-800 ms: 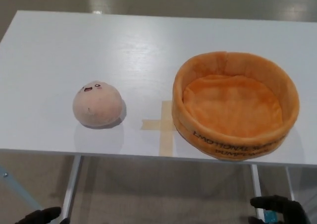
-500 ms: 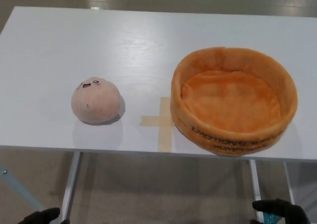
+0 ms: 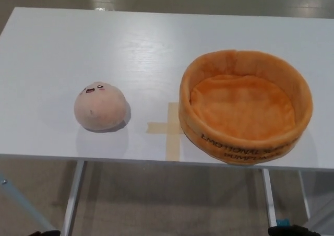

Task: Use the left hand to pick up the pink round toy on the left and place it inside the orange plate on the desk.

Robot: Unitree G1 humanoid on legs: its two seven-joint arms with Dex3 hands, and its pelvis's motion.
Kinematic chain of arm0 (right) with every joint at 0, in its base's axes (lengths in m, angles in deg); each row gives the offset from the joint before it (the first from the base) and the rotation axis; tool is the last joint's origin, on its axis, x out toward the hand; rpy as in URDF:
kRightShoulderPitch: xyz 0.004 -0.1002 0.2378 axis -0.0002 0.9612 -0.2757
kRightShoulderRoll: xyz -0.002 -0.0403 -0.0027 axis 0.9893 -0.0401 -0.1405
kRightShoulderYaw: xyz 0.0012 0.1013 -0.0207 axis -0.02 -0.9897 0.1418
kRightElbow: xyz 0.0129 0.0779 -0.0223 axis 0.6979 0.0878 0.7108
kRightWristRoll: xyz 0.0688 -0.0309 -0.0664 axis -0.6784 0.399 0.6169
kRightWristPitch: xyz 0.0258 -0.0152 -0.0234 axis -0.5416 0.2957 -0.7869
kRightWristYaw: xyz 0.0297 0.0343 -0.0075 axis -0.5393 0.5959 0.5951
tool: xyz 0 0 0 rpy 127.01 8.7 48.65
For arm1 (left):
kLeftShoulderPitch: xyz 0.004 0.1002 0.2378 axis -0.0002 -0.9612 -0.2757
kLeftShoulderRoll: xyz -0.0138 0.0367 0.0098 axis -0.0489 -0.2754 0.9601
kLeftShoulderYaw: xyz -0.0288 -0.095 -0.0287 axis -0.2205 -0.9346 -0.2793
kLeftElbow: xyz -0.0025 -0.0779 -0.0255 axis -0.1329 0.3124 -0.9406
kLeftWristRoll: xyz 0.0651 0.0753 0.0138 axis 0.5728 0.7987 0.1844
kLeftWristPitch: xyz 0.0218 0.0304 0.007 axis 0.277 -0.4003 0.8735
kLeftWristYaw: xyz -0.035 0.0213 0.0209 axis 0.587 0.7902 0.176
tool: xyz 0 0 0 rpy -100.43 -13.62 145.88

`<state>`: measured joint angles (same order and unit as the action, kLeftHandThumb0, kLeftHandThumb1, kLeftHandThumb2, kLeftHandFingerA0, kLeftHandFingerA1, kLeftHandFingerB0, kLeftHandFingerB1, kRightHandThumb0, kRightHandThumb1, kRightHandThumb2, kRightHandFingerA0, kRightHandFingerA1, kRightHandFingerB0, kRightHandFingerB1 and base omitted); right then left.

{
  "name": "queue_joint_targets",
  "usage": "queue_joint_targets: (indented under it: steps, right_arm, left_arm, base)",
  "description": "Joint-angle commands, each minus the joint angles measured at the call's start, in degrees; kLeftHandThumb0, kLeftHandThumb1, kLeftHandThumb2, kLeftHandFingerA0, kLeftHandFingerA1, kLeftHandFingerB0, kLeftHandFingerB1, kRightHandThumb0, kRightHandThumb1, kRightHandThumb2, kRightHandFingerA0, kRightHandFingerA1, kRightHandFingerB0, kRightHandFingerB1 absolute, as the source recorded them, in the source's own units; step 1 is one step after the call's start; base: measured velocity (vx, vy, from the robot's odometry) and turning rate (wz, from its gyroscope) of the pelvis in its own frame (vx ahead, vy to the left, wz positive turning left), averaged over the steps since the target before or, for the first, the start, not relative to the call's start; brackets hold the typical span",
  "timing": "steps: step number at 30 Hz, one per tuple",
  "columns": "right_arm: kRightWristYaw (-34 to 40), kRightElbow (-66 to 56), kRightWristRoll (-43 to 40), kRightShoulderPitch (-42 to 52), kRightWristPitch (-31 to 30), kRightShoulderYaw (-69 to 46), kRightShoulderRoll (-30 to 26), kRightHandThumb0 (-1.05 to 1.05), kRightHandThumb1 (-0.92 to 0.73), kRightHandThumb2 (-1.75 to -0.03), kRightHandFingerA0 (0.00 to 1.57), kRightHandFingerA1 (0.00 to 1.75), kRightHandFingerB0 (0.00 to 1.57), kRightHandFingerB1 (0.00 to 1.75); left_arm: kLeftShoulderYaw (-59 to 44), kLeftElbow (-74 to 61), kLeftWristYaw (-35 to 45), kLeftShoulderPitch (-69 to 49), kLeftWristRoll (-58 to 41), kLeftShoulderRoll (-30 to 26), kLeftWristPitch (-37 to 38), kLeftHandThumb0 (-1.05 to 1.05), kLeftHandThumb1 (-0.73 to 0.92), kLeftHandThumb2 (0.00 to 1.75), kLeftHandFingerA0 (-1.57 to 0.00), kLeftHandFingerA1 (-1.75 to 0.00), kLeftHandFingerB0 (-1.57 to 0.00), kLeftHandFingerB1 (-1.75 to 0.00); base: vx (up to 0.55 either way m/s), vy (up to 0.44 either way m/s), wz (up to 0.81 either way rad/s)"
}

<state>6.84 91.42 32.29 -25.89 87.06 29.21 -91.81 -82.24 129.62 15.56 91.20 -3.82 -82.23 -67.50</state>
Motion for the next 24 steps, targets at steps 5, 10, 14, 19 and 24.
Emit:
queue_joint_targets:
  steps: [5, 10, 14, 19, 24]
  right_arm:
    - [0.2, 0.5, -0.5, 0.3, 0.6, -0.1, -0.4, -0.23, -0.56, -0.57, 0.58, 0.91, 0.53, 0.76]
    - [0.7, 0.6, -0.5, -0.1, 0.1, -0.1, -0.4, -0.21, -0.56, -0.56, 0.58, 1.01, 0.56, 0.80]
    - [0.8, 0.5, -0.8, -0.2, 0.4, -0.4, -0.2, -0.19, -0.57, -0.56, 0.58, 0.96, 0.55, 0.79]
    - [0.8, 0.5, -0.7, -0.5, -0.2, -0.4, -0.3, -0.18, -0.59, -0.57, 0.58, 0.92, 0.54, 0.77]
    - [1.1, 0.6, -0.2, -1.1, -0.2, 0.0, -0.4, -0.19, -0.58, -0.56, 0.60, 0.96, 0.54, 0.76]
  left_arm:
    - [2.5, -17.7, 12.9, -13.9, -3.6, -4.6, 16.6, -0.27, 0.57, 0.58, -0.52, -0.38, -0.51, -0.36]
    - [4.9, -32.9, 21.4, -20.5, -8.7, -7.1, 16.4, -0.26, 0.56, 0.57, -0.54, -0.38, -0.58, -0.38]
    - [6.4, -42.1, 23.6, -23.8, -10.1, -8.8, 14.0, -0.27, 0.55, 0.57, -0.51, -0.37, -0.56, -0.38]
    - [9.3, -54.9, 26.2, -28.5, -12.9, -10.3, 11.6, -0.26, 0.55, 0.57, -0.50, -0.38, -0.53, -0.37]
    - [10.7, -64.2, 27.5, -29.9, -14.3, -12.1, 11.2, -0.27, 0.55, 0.57, -0.46, -0.37, -0.49, -0.36]
  base:
    - [0.00, 0.000, 0.00]
    - [0.00, 0.000, 0.00]
    - [0.00, 0.000, 0.00]
    - [0.00, 0.000, 0.00]
    - [0.00, 0.000, 0.00]
